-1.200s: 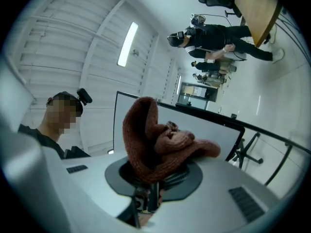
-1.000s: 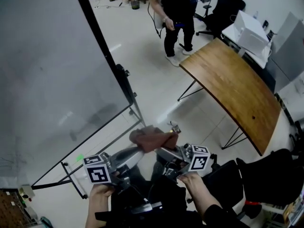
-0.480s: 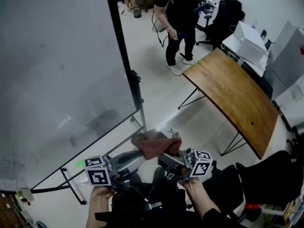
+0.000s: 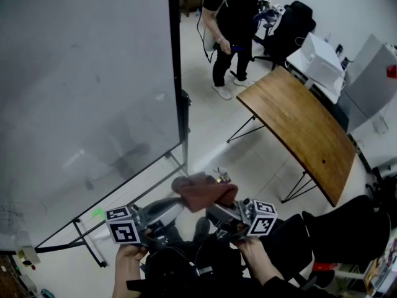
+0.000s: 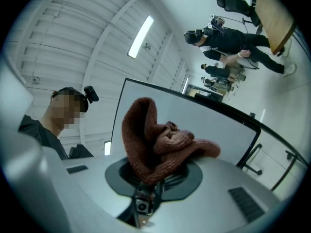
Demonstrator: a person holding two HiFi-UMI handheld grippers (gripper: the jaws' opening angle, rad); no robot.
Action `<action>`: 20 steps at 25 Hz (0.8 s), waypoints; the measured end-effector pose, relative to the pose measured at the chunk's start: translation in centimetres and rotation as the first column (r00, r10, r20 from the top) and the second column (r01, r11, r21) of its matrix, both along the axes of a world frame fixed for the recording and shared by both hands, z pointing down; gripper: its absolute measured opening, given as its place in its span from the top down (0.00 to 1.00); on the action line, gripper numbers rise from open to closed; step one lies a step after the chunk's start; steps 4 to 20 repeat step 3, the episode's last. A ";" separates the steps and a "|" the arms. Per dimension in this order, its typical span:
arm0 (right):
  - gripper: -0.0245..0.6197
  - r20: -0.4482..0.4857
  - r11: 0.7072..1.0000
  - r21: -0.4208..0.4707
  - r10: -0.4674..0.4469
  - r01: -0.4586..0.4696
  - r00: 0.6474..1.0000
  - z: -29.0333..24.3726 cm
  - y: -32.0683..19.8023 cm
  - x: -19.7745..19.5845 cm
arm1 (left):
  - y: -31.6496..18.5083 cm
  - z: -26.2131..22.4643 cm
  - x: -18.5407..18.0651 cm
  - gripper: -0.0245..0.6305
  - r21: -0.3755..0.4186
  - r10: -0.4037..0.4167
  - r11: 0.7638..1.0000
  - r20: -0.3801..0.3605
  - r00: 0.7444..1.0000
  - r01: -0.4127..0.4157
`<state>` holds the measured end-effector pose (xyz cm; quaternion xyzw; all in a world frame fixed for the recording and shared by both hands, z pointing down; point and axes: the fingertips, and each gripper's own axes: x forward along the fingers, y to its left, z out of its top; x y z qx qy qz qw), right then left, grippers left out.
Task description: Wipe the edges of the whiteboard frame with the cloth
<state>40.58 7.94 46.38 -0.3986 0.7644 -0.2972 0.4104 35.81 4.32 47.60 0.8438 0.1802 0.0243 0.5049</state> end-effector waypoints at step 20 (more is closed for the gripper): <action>0.85 -0.003 1.000 -0.017 -0.001 0.000 1.000 0.4 -0.7 -0.6 | -0.8 0.3 -0.5 0.97 -0.010 -0.006 1.000 -0.005 1.000 0.006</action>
